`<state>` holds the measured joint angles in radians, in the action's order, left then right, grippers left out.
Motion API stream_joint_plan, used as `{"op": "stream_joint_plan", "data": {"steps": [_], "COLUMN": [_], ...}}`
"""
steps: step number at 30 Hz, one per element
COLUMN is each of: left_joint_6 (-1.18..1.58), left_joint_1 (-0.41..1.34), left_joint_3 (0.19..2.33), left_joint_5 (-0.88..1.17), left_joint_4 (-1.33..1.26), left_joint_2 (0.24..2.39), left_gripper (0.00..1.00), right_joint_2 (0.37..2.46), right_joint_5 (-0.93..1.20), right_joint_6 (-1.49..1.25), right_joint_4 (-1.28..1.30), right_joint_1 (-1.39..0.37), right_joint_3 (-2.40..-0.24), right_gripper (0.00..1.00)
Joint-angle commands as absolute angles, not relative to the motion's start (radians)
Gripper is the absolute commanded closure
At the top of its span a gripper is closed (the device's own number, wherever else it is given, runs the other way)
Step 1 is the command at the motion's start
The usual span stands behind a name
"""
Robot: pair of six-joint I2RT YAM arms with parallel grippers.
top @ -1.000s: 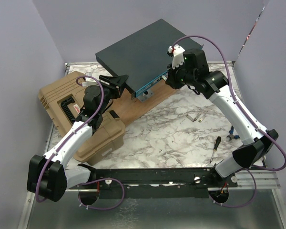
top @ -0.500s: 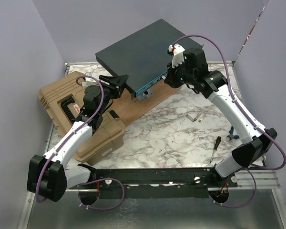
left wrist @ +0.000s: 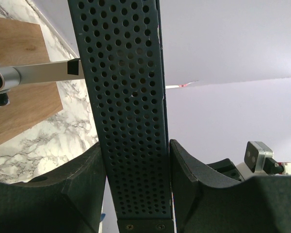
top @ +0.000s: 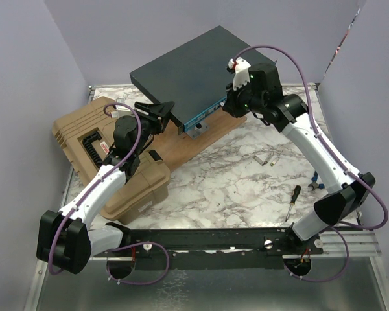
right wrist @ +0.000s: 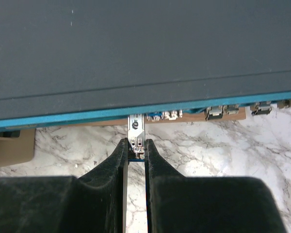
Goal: Insert the plug into the switch port
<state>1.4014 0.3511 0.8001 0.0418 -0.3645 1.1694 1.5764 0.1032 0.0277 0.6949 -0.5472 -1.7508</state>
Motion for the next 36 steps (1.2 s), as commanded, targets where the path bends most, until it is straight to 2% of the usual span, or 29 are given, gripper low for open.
{"op": "stream_joint_plan", "data": {"steps": [1,12,22,29,36], "left_joint_6": [1.355,1.353,1.358,1.361,1.362], "left_joint_1": [0.367,0.367,0.367,0.366,0.368], "left_joint_3": [0.798,0.803,0.804,0.803,0.802], "left_joint_5": [0.063,0.064,0.064,0.061,0.057], "left_joint_4": [-0.331,-0.332,-0.332,-0.333,-0.331], "left_joint_2": [1.186,1.189,1.190,1.186,1.184], "left_gripper": [1.00,1.00,1.00,1.00,1.00], "right_joint_2": [1.618,1.649,1.647,1.637,1.560], "right_joint_5": [0.137,0.156,0.185,0.208,0.122], "right_joint_6": [0.042,0.047,0.016,0.003,0.003], "right_joint_4": [0.641,0.602,0.434,0.376,0.366], "right_joint_1": [-0.546,-0.546,-0.546,-0.546,-0.546], "right_joint_3": [-1.849,-1.849,-1.798,-1.754,-1.694], "right_gripper": [1.00,0.99,0.92,0.81,0.68]}}
